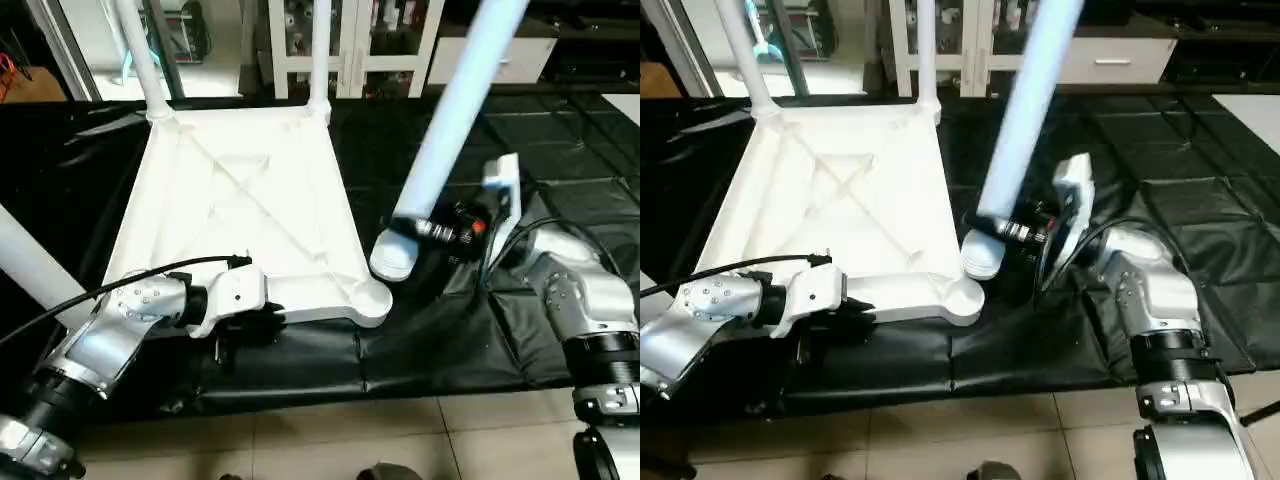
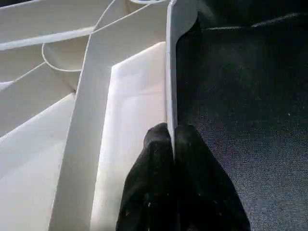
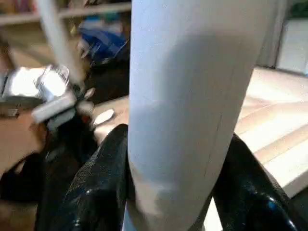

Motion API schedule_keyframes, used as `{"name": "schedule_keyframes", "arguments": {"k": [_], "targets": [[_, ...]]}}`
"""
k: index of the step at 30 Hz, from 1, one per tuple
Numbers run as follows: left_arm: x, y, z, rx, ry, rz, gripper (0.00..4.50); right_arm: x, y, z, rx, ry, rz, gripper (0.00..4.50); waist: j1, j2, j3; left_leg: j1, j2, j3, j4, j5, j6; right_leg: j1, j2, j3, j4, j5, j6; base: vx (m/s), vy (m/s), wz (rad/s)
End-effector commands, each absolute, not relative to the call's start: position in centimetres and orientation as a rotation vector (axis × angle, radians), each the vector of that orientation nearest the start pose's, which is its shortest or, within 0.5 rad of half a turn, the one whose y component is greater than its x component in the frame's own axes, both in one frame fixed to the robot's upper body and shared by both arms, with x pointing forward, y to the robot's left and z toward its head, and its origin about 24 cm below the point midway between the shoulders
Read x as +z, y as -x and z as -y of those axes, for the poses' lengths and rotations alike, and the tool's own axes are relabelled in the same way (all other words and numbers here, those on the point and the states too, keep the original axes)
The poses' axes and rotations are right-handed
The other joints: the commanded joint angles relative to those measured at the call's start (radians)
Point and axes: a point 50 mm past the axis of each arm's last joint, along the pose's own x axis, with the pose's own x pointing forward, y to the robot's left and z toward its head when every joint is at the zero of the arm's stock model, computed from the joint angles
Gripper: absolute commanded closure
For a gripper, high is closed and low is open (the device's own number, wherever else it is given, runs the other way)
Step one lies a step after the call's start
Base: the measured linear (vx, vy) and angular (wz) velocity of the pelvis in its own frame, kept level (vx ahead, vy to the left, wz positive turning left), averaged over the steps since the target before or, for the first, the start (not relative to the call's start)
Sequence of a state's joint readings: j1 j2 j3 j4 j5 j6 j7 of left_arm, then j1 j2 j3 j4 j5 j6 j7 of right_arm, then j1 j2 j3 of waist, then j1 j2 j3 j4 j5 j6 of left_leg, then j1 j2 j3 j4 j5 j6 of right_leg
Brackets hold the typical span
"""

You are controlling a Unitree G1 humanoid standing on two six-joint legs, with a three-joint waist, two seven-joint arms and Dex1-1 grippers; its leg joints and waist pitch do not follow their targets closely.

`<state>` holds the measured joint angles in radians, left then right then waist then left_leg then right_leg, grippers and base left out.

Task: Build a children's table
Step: Insert table leg to table base

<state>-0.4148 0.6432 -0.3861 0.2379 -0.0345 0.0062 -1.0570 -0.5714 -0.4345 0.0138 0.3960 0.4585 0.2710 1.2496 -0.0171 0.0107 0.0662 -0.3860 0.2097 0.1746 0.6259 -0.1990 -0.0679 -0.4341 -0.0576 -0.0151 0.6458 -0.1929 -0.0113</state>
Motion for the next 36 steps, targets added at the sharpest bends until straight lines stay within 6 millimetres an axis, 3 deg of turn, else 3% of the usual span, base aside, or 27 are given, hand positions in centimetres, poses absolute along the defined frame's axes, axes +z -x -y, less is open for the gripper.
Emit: {"name": "schedule_keyframes", "arguments": {"k": [1,11,15,21,22,29,36], "targets": [[4.7,-28.0,-17.2,-1.245,-0.697,-0.445,4.46,11.9,-31.7,17.1,1.285,-0.032,-0.063,2.6,0.007,-0.015,-0.085,0.013,0.006,0.01,-0.05,0.011,0.142,0.08,-0.042,0.023,-0.05,0.12,-0.301,0.0,0.0,0.0],[4.4,-28.0,-15.8,-1.268,-0.665,-0.421,4.46,9.7,-32.2,16.2,1.229,0.02,-0.004,2.6,0.007,-0.019,-0.088,0.011,0.006,0.01,-0.048,0.013,0.152,0.078,-0.044,0.022,-0.049,0.118,-0.305,0.0,0.0,0.0],[4.4,-28.0,-15.5,-1.275,-0.651,-0.417,4.5,8.8,-32.2,16.4,1.205,0.006,-0.018,2.61,0.01,-0.016,-0.089,0.012,0.007,0.01,-0.047,0.022,0.163,0.078,-0.043,0.021,-0.047,0.132,-0.307,0.0,0.0,0.0],[4.3,-28.1,-15.3,-1.282,-0.656,-0.415,4.5,7.7,-32.1,17.0,1.201,0.017,-0.057,2.61,0.01,-0.016,-0.088,0.013,0.007,0.009,-0.049,-0.011,0.149,0.078,-0.044,0.021,-0.052,0.092,-0.304,0.0,0.0,0.0],[4.3,-28.1,-15.3,-1.283,-0.655,-0.416,4.5,7.6,-32.0,17.1,1.206,0.017,-0.064,2.61,0.009,-0.01,-0.09,0.014,0.007,0.009,-0.05,-0.01,0.145,0.078,-0.043,0.02,-0.053,0.097,-0.306,0.0,0.0,0.0],[4.4,-28.3,-15.2,-1.278,-0.652,-0.41,4.5,6.3,-30.9,17.4,1.299,-0.038,-0.155,2.61,0.017,-0.015,-0.094,0.014,0.008,0.009,-0.047,0.008,0.159,0.08,-0.042,0.02,-0.047,0.146,-0.314,0.0,0.0,0.0],[4.3,-28.3,-15.3,-1.276,-0.644,-0.413,4.5,4.6,-30.9,18.0,1.24,-0.07,-0.247,2.62,0.024,-0.017,-0.094,0.014,0.009,0.009,-0.048,0.012,0.161,0.078,-0.043,0.018,-0.047,0.144,-0.315,0.0,0.0,0.0]]}}
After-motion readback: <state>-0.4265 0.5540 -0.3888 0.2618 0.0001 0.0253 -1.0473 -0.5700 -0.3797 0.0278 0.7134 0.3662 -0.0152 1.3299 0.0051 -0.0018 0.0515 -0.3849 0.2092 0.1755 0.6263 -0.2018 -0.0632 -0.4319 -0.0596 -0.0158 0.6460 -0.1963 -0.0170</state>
